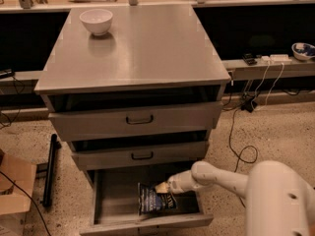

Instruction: Pick blue chip bag from bottom drawer and place on counter

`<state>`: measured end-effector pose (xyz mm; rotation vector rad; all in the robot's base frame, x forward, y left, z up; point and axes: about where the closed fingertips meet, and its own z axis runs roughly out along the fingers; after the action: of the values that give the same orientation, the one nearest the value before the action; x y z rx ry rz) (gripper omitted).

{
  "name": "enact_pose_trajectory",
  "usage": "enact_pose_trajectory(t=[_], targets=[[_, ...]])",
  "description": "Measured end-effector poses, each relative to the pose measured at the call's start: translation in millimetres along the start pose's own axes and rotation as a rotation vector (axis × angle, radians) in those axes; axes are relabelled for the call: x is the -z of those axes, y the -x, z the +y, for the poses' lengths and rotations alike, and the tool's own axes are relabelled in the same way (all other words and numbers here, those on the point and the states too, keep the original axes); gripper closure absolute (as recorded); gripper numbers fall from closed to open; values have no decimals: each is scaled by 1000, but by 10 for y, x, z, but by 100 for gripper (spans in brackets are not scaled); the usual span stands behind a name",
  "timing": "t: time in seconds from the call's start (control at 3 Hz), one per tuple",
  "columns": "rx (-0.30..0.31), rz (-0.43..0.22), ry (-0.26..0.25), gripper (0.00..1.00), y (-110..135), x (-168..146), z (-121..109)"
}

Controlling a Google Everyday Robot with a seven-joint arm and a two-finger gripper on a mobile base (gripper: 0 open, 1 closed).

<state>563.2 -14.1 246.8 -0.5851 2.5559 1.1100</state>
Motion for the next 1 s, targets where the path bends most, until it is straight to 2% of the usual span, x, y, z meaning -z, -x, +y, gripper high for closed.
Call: enact_pose_trajectory(t=[0.33, 0.67, 1.0], targets=[[119, -155, 25, 100, -51, 628, 554], [386, -321, 7, 100, 69, 1562, 1194], [558, -389, -20, 100, 280, 2046, 1502]])
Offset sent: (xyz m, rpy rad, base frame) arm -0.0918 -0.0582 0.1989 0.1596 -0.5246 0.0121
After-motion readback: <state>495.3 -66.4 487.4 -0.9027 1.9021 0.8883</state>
